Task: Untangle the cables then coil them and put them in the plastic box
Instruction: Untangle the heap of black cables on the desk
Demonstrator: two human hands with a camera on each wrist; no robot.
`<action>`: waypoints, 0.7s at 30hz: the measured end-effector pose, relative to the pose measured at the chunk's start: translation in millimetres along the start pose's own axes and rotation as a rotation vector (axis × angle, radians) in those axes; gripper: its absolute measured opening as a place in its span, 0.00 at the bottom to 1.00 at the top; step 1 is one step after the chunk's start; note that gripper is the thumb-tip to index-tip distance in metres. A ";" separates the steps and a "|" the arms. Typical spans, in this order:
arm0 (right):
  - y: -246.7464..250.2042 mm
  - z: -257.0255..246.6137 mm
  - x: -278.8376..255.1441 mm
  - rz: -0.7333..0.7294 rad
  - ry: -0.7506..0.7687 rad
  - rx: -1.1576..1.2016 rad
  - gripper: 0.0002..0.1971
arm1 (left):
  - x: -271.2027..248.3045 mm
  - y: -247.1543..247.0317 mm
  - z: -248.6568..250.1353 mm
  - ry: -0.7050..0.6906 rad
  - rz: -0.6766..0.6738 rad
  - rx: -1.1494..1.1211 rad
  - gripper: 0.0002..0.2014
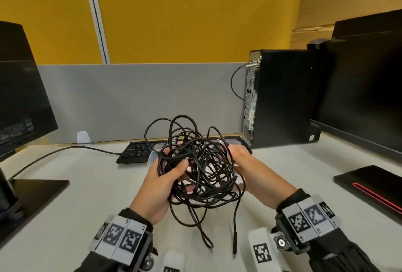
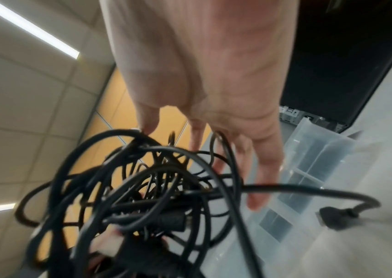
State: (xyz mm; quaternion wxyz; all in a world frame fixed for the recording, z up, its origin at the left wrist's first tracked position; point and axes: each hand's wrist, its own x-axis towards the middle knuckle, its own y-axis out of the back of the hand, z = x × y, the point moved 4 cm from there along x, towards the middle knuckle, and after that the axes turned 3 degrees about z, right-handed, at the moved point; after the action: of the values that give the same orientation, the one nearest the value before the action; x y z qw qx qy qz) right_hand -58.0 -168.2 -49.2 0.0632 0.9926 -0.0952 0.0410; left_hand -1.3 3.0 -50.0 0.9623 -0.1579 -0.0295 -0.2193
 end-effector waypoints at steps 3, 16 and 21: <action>6.5 -11.8 -1.9 0.201 0.203 -0.011 0.19 | 1.3 0.9 -1.7 -0.016 0.039 -0.041 0.13; 6.5 -22.4 -10.1 0.017 0.371 -0.366 0.07 | 5.1 3.9 -5.4 0.012 0.125 -0.150 0.12; 11.2 -26.0 -8.5 0.107 0.356 -0.142 0.06 | 3.7 -0.6 -7.0 0.108 0.129 -0.273 0.08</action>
State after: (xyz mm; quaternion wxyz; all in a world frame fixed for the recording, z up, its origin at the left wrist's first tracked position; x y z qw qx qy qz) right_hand -70.4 -174.1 -23.0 0.1466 0.9562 -0.1379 0.2126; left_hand 1.7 -1.3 -56.0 0.9442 -0.2769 0.0627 -0.1671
